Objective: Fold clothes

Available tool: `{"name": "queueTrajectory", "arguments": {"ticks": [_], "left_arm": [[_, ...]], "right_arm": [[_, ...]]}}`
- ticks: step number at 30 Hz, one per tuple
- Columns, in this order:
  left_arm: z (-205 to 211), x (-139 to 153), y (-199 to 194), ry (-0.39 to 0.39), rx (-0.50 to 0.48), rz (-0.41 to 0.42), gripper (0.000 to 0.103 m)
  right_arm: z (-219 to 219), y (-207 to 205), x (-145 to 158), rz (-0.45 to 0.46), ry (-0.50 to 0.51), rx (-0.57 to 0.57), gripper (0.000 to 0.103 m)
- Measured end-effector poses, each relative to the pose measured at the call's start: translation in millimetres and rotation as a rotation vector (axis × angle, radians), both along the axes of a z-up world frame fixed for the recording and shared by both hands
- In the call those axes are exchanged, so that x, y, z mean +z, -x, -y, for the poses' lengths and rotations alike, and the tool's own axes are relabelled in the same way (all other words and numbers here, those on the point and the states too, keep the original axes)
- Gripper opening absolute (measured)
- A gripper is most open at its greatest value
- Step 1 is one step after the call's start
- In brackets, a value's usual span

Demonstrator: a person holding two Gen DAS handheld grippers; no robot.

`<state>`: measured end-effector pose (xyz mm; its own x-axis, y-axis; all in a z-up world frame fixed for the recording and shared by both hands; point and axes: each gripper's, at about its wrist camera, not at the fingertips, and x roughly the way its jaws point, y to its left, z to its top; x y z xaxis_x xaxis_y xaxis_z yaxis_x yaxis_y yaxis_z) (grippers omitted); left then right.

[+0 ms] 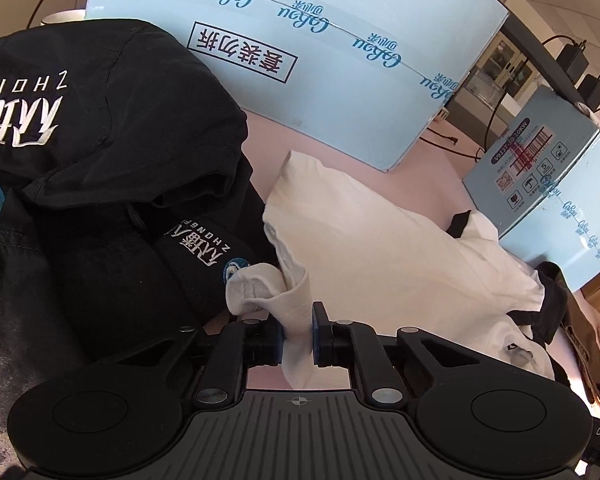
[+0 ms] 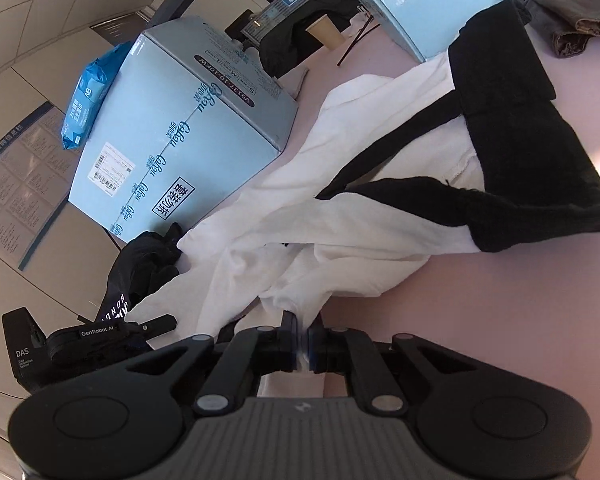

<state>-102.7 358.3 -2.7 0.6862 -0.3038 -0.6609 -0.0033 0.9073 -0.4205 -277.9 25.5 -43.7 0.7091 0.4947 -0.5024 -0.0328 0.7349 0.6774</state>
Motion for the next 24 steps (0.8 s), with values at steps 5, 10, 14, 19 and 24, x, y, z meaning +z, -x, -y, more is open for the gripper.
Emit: {"name": "queueTrajectory", "arguments": {"ticks": [5,10,14,19,24], "left_arm": [[-10,28,13,0.074,-0.046,0.09,0.011],[10,55,57,0.027,-0.113,0.157,0.011],[15,46,110,-0.002,-0.14,0.117,0.011],[6,2,162,-0.003,-0.078,-0.042,0.011],[-17,0,182,0.045,-0.013,-0.08,0.038]], "right_arm": [[53,35,38,0.091,0.002,-0.058,0.006],[77,63,73,0.035,-0.035,0.045,0.006],[73,97,86,-0.03,-0.026,0.103,0.006],[77,131,50,-0.258,-0.06,0.116,0.01],[81,151,23,-0.366,-0.122,0.139,0.019]]}}
